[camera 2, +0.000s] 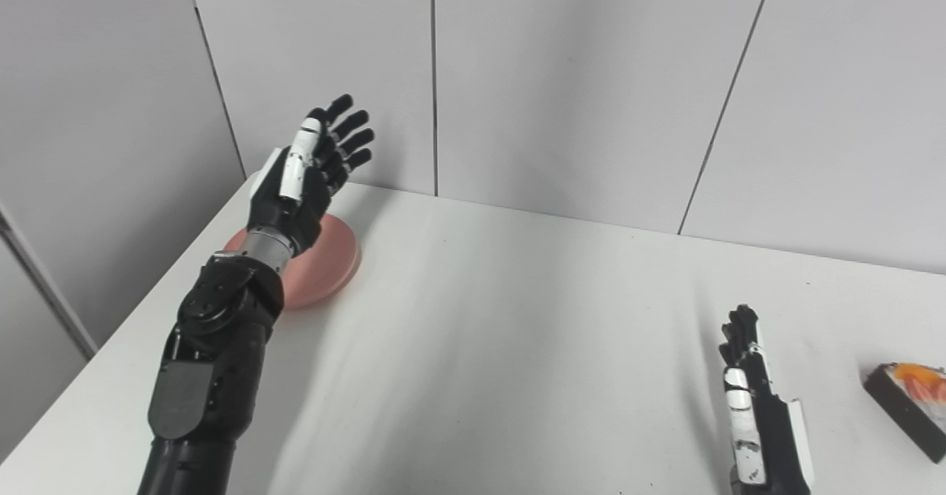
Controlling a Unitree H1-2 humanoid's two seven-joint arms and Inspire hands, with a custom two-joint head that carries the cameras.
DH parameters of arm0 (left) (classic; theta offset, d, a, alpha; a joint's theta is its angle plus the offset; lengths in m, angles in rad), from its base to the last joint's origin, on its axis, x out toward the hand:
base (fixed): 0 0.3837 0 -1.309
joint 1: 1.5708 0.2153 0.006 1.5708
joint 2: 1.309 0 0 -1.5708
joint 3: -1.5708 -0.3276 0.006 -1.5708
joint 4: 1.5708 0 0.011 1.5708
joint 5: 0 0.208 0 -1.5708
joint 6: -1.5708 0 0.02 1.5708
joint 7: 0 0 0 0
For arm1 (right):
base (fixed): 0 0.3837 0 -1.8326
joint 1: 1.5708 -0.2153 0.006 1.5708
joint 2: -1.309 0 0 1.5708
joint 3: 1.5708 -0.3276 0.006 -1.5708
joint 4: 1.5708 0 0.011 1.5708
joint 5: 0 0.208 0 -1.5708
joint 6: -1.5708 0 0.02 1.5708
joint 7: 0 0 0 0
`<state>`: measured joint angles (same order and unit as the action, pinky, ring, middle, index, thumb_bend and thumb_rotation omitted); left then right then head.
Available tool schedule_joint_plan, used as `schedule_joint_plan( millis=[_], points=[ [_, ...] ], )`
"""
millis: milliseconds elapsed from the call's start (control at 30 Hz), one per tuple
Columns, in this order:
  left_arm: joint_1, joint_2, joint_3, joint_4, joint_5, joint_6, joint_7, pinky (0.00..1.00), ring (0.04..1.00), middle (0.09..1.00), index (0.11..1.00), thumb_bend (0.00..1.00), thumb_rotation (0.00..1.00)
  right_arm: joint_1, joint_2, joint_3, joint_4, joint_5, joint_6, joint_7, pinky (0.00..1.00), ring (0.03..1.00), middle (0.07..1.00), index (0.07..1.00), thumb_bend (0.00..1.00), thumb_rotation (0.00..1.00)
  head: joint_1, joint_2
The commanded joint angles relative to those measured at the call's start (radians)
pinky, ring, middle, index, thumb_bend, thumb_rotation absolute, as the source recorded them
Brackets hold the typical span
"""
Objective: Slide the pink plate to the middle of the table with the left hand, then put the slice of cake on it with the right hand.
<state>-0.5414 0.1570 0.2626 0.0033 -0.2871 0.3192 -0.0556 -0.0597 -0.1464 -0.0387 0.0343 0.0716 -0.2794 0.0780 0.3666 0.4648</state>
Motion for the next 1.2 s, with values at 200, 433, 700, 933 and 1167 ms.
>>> schedule_joint_plan(
  millis=[200, 433, 700, 933, 1167],
  points=[
    [-0.102, 0.082, 0.064, 0.059, -0.023, -0.064, 0.018, 0.87, 0.885, 0.901, 0.897, 0.43, 1.0, 0.062, -0.008, -0.009, 0.082, 0.006, 0.004, 0.009, 1.0, 1.0, 1.0, 1.0, 0.34, 1.0, 0.009, 0.001],
    [-0.128, 0.134, 0.099, 0.155, -0.032, -0.097, 0.023, 0.9, 0.898, 0.904, 0.901, 0.44, 1.0, 0.063, -0.009, -0.013, 0.077, 0.014, 0.011, 0.012, 1.0, 1.0, 1.0, 1.0, 0.32, 1.0, 0.019, -0.001],
    [-0.152, 0.189, 0.141, 0.282, -0.042, -0.157, 0.021, 0.89, 0.895, 0.9, 0.897, 0.41, 1.0, 0.062, -0.013, -0.021, 0.083, 0.035, 0.008, 0.023, 1.0, 1.0, 1.0, 1.0, 0.31, 1.0, 0.038, -0.001],
    [-0.173, 0.213, 0.173, 0.429, -0.077, -0.216, 0.018, 0.92, 0.928, 0.926, 0.922, 0.38, 1.0, 0.06, -0.02, -0.024, 0.087, 0.042, 0.01, 0.029, 1.0, 1.0, 1.0, 1.0, 0.3, 1.0, 0.054, -0.001],
    [-0.161, 0.22, 0.195, 0.523, -0.094, -0.263, 0.016, 0.95, 0.932, 0.926, 0.915, 0.39, 1.0, 0.06, -0.018, -0.026, 0.085, 0.043, 0.015, 0.027, 1.0, 1.0, 1.0, 1.0, 0.3, 1.0, 0.062, -0.002]
  ],
)
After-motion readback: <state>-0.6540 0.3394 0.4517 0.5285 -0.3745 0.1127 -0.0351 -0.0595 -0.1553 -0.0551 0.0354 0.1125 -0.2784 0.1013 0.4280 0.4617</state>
